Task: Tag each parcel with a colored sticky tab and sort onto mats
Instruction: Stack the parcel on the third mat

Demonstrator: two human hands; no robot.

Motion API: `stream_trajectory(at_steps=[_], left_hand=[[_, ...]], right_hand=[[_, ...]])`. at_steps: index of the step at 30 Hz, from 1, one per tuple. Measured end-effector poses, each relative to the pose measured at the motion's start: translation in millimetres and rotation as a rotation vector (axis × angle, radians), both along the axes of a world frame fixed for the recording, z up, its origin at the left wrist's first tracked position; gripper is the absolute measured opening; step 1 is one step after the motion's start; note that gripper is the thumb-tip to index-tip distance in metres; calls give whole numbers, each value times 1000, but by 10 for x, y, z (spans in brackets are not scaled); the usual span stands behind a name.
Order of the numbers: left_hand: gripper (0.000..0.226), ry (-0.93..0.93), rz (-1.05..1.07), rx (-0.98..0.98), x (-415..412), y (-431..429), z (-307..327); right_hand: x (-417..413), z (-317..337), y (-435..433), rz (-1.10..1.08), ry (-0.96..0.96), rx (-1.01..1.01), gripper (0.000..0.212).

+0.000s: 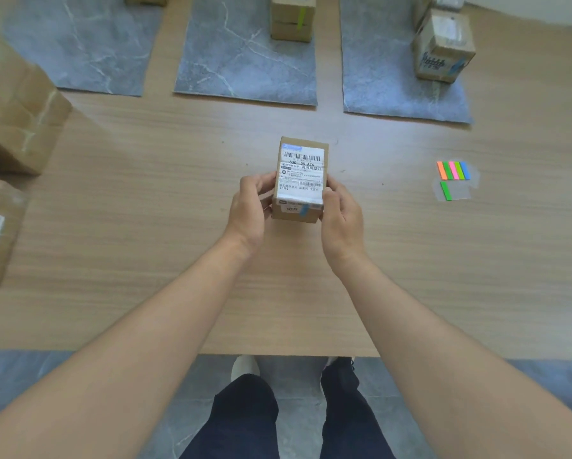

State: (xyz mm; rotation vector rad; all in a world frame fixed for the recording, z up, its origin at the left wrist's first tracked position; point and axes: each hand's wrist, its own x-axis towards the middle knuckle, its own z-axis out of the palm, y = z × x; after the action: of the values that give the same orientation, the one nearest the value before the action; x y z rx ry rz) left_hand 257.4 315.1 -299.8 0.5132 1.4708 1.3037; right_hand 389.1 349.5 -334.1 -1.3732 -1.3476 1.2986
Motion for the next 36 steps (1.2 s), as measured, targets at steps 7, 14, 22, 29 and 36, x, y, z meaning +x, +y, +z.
stream_trajectory(at_steps=[7,14,22,29,36], left_hand=[[48,97,-28,101,-41,71,752],[53,157,-90,256,-33,106,1710],[50,192,-126,387,18,97,2855],[52,210,-174,435,129,112,3389],[48,201,-209,424,338,297,3677]], right_hand=[[-97,835,73,-78,17,91,39],[-136,1795,97,-125,72,196,41],[-63,2904,75,-169,101,329,38],[58,3499,63,-211,65,333,53],[296,3766,260,-192,64,348,35]])
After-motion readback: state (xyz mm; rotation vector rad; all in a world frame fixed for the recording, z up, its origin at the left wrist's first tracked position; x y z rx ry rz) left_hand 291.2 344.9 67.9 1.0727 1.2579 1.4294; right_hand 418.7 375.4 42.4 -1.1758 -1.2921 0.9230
